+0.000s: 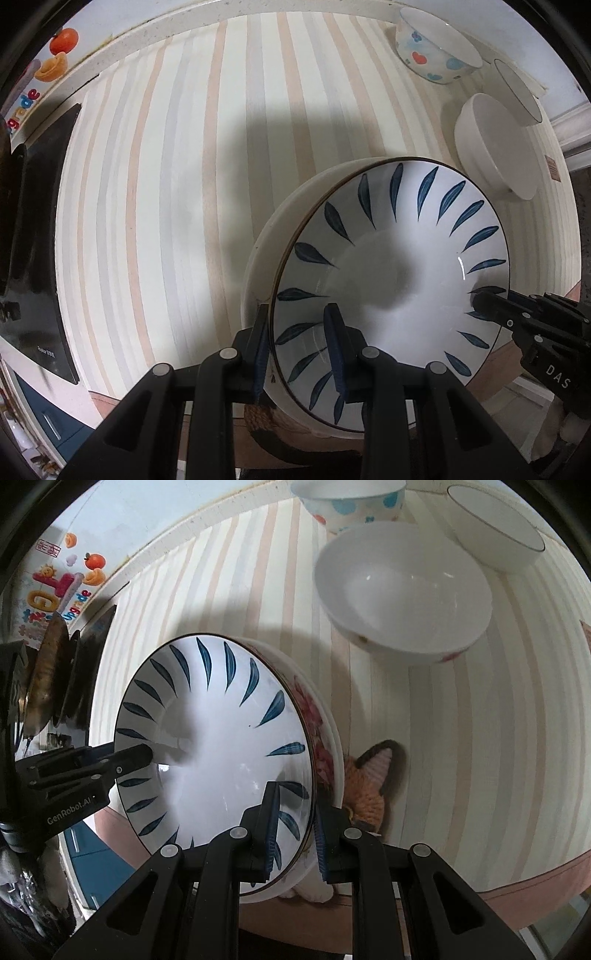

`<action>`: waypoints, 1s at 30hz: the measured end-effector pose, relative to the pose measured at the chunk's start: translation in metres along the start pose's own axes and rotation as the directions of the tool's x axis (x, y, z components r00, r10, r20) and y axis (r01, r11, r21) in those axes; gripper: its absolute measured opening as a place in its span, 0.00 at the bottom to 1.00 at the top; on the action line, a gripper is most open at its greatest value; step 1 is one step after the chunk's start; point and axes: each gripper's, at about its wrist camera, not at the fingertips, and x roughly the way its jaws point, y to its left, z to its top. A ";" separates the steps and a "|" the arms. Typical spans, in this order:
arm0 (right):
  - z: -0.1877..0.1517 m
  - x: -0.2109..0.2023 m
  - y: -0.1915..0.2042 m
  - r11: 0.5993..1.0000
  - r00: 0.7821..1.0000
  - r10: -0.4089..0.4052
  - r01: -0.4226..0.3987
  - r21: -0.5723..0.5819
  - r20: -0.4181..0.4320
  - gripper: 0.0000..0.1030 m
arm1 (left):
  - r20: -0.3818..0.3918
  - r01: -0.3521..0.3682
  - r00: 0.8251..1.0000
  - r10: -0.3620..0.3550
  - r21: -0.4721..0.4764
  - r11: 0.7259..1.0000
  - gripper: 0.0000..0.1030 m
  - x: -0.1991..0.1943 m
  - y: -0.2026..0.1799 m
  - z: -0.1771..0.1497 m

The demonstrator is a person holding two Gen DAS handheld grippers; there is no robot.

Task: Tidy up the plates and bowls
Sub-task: 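Lift the three-plate stack with both grippers off the counter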

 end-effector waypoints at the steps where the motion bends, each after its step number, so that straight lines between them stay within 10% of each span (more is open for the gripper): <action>1: 0.005 0.003 0.002 1.000 1.000 0.005 -0.005 0.000 -0.004 0.19 | -0.003 -0.004 1.000 0.004 -0.002 1.000 0.25 0.002 0.000 0.000; 30: 0.024 -0.006 0.003 0.999 0.999 0.018 -0.020 -0.039 -0.051 0.19 | 0.025 -0.037 0.999 0.039 -0.066 0.997 0.25 0.004 -0.009 -0.008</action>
